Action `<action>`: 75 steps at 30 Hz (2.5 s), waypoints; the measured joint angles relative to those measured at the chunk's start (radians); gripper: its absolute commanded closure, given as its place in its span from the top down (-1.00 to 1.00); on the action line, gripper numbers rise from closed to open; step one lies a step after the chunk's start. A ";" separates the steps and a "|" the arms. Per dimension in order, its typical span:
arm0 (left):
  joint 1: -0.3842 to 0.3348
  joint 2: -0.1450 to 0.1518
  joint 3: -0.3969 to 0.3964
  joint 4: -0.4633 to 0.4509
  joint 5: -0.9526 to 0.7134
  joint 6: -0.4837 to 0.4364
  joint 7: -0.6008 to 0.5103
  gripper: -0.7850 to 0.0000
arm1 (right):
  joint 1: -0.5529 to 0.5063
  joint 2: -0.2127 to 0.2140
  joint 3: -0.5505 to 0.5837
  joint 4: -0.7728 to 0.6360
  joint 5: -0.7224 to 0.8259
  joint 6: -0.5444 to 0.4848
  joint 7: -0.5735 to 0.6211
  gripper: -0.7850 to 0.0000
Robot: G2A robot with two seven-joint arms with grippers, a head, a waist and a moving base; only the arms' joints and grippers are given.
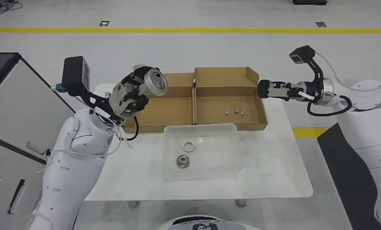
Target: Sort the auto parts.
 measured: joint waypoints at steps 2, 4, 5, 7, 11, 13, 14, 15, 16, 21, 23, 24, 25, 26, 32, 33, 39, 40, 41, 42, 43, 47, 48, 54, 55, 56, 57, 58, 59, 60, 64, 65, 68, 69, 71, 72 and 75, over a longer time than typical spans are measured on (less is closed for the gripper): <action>0.000 0.000 0.000 0.000 0.000 0.000 0.000 -1.00 | 0.000 0.000 0.000 0.000 0.000 0.000 0.000 1.00; 0.000 0.000 0.000 0.000 0.000 0.000 0.000 -1.00 | 0.000 0.000 0.000 0.000 0.000 0.000 0.000 1.00; 0.002 -0.001 0.001 -0.004 -0.007 0.004 0.006 -1.00 | 0.000 0.000 0.000 0.000 0.000 0.000 0.000 1.00; 0.004 -0.004 0.003 -0.019 -0.033 0.000 0.034 -1.00 | 0.000 0.000 0.000 0.000 0.000 0.000 0.000 1.00; 0.003 -0.014 0.012 -0.034 -0.118 -0.047 0.124 -1.00 | 0.000 0.000 0.000 0.000 0.000 0.000 0.000 1.00; 0.000 -0.017 0.017 -0.035 -0.143 -0.064 0.148 -1.00 | 0.000 0.000 0.000 0.000 0.000 0.000 0.000 1.00; -0.002 -0.020 0.020 -0.035 -0.156 -0.076 0.161 -1.00 | 0.000 0.000 0.000 0.000 0.000 0.000 0.000 1.00; -0.003 -0.021 0.022 -0.035 -0.163 -0.085 0.167 -1.00 | 0.000 0.000 0.000 0.000 0.000 0.000 0.000 1.00; -0.005 -0.023 0.025 -0.036 -0.171 -0.094 0.174 -1.00 | 0.000 0.000 0.000 0.000 0.000 0.000 0.000 1.00; -0.005 -0.033 0.029 -0.037 -0.225 -0.121 0.219 -1.00 | 0.000 0.000 0.000 0.000 0.000 0.000 0.000 1.00; -0.005 -0.036 0.024 -0.034 -0.235 -0.116 0.226 -1.00 | 0.000 0.000 0.000 0.000 0.000 0.000 0.000 1.00; -0.004 -0.037 0.021 -0.033 -0.231 -0.111 0.224 -1.00 | 0.000 0.000 0.000 0.000 0.000 0.000 0.000 1.00; -0.004 -0.038 0.017 -0.032 -0.226 -0.104 0.222 -1.00 | 0.000 0.000 0.000 0.000 0.000 0.000 0.000 1.00; -0.002 -0.040 0.013 -0.030 -0.223 -0.093 0.223 -1.00 | 0.000 0.000 0.000 0.000 0.000 0.000 0.000 1.00; 0.000 -0.043 -0.024 -0.037 -0.124 -0.024 0.174 -1.00 | 0.000 0.000 0.000 0.000 0.000 0.000 0.000 1.00; 0.000 -0.043 -0.028 -0.037 -0.111 -0.013 0.167 -1.00 | 0.000 0.000 0.000 0.000 0.000 0.000 0.000 1.00; -0.020 -0.044 -0.047 -0.027 0.004 0.029 0.085 -1.00 | 0.000 0.000 0.000 0.000 0.000 0.000 0.000 1.00; -0.023 -0.043 -0.049 -0.025 0.026 0.034 0.069 -1.00 | 0.000 0.000 0.000 0.000 0.000 0.000 0.000 1.00; -0.025 -0.043 -0.051 -0.026 0.051 0.037 0.052 -1.00 | 0.000 0.000 0.000 0.000 0.000 0.000 0.000 1.00; -0.026 -0.043 -0.051 -0.027 0.061 0.035 0.048 -1.00 | 0.000 0.000 0.000 0.000 0.000 0.000 0.000 1.00; -0.025 -0.044 -0.047 -0.027 0.056 0.030 0.055 -1.00 | 0.000 0.000 0.000 0.000 0.000 0.000 0.000 1.00; -0.027 -0.050 -0.030 -0.023 -0.013 -0.017 0.109 -1.00 | 0.000 0.000 0.000 0.000 0.000 0.000 0.000 1.00; -0.027 -0.051 -0.026 -0.021 -0.036 -0.033 0.125 -1.00 | 0.000 0.000 0.000 0.000 0.000 0.000 0.000 1.00; -0.030 -0.060 -0.005 -0.011 -0.208 -0.127 0.209 -1.00 | 0.000 0.000 0.000 0.000 0.000 0.000 0.000 1.00; -0.032 -0.061 -0.004 -0.010 -0.229 -0.139 0.214 -1.00 | 0.000 0.000 0.000 0.000 0.000 0.000 0.000 1.00; -0.034 -0.063 -0.002 -0.009 -0.257 -0.153 0.223 -1.00 | 0.000 0.000 0.000 0.000 0.000 0.000 0.000 1.00; -0.036 -0.064 -0.001 -0.009 -0.276 -0.162 0.228 -1.00 | 0.000 0.000 0.000 0.000 0.000 0.000 0.000 1.00; -0.038 -0.065 -0.001 -0.009 -0.291 -0.171 0.231 -1.00 | 0.000 0.000 0.000 0.000 0.000 0.000 0.000 1.00; -0.040 -0.066 -0.002 -0.008 -0.301 -0.180 0.229 -1.00 | 0.000 0.000 0.000 0.000 0.000 0.000 0.000 1.00; -0.041 -0.067 -0.005 -0.006 -0.297 -0.183 0.220 -1.00 | 0.000 0.000 0.000 0.000 0.000 0.000 0.000 1.00; -0.038 -0.066 -0.028 -0.002 -0.213 -0.155 0.144 -1.00 | 0.000 0.000 0.000 0.000 0.000 0.000 0.000 1.00; -0.035 -0.066 -0.033 -0.007 -0.181 -0.144 0.123 -1.00 | 0.000 0.000 0.000 0.000 0.000 0.000 0.000 1.00; -0.030 -0.067 -0.043 -0.023 -0.103 -0.125 0.086 -1.00 | 0.000 0.000 0.000 0.000 0.000 0.000 0.000 1.00; -0.028 -0.067 -0.045 -0.027 -0.078 -0.119 0.076 -1.00 | 0.000 0.000 0.000 0.000 0.000 0.000 0.000 1.00; -0.025 -0.067 -0.051 -0.038 -0.013 -0.104 0.047 -1.00 | 0.000 0.000 0.000 0.000 0.000 0.000 0.000 1.00; -0.024 -0.068 -0.052 -0.042 0.011 -0.100 0.040 -1.00 | 0.000 0.000 0.000 0.000 0.000 0.000 0.000 1.00; -0.017 -0.070 -0.050 -0.051 0.054 -0.091 0.047 -1.00 | 0.000 0.000 0.000 0.000 0.000 0.000 0.000 1.00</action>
